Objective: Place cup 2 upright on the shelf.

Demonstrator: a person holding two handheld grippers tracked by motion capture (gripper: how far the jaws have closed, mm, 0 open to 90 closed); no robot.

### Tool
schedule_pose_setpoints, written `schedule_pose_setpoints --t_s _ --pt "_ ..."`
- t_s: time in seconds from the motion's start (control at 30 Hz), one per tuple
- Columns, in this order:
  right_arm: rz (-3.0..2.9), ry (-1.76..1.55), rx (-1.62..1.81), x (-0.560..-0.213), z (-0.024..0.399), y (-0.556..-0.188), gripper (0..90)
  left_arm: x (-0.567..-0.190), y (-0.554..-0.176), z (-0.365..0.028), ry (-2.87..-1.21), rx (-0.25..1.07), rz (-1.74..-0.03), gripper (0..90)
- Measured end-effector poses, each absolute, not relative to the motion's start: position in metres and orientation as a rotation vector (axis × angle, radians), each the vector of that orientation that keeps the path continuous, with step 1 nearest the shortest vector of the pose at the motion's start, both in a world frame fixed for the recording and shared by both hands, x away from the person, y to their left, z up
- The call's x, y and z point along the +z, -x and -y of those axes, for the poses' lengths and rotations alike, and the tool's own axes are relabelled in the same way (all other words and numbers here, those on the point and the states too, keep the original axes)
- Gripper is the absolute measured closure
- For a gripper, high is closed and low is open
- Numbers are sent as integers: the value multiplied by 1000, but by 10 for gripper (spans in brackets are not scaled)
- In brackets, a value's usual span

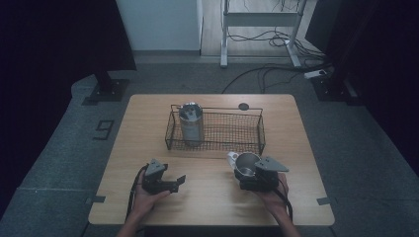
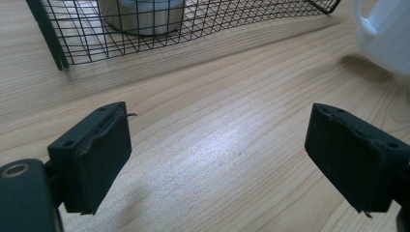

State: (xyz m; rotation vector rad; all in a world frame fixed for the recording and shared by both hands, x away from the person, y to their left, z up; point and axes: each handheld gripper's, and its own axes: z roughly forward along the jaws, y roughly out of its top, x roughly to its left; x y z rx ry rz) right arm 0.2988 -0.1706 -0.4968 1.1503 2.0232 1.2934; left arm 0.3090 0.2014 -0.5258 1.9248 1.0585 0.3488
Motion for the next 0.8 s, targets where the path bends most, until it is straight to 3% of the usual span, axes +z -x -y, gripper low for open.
schedule_pose_setpoints --t_s 0.8 --pt "-2024 -1092 1361 -453 173 -309 65 -525 -307 -200 -1933 354 -1050 104"
